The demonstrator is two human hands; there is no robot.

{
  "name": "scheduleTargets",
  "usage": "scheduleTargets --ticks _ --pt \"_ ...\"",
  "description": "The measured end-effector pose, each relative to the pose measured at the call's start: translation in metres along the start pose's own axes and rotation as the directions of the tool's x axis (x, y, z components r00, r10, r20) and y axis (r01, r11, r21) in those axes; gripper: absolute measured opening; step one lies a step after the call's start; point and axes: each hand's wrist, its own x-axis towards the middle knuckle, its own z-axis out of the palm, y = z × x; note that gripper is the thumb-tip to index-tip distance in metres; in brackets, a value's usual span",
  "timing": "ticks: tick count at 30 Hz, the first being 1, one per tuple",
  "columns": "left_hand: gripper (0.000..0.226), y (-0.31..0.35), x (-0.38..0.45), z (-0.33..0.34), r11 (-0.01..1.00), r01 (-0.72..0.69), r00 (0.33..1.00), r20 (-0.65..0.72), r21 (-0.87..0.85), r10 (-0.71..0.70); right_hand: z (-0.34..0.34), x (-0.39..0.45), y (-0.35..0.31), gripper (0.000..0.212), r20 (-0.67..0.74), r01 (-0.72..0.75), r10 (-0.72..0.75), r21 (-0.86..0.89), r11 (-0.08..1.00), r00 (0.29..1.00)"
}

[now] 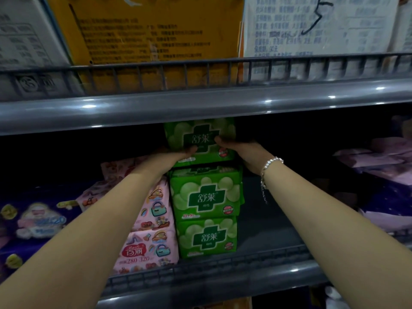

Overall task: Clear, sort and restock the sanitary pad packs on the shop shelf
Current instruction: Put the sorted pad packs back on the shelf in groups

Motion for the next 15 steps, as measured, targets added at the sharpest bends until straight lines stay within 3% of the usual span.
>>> scheduleTargets --ticks 4,6,7,10,13,15 --pt "0.121 -0.029 0.029 -0.005 1.0 0.006 0.999 -0.052 -0.006 -0.006 0.004 0.003 0.01 0.098 -0.006 -0.049 0.049 -0.057 0.997 0.999" --pt "0.128 -0.029 0.032 -0.003 0.999 -0.001 0.997 -0.072 -0.033 -0.001 0.005 0.005 0.013 0.093 -0.021 -0.039 0.038 -0.056 0.998 0.999" --pt "0.122 -0.022 0.026 0.0 1.0 -0.007 0.997 -0.078 -0.02 0.005 0.005 0.008 0.015 0.089 -0.023 -0.03 0.028 -0.063 0.998 0.999" --pt "0.07 -0.009 0.014 0.01 0.99 -0.011 0.995 -0.095 0.141 0.025 0.008 0.012 0.019 0.078 -0.083 -0.02 0.016 -0.041 0.999 0.996" --pt "0.07 -0.014 0.025 0.012 0.941 0.0 0.991 -0.128 0.337 0.045 0.008 0.015 0.024 0.054 -0.147 -0.045 0.045 0.009 0.999 0.988" --pt "0.073 -0.015 0.031 0.014 0.926 0.024 0.991 -0.134 0.377 0.029 0.006 0.018 0.028 0.05 -0.17 -0.058 0.065 0.046 0.997 0.983"
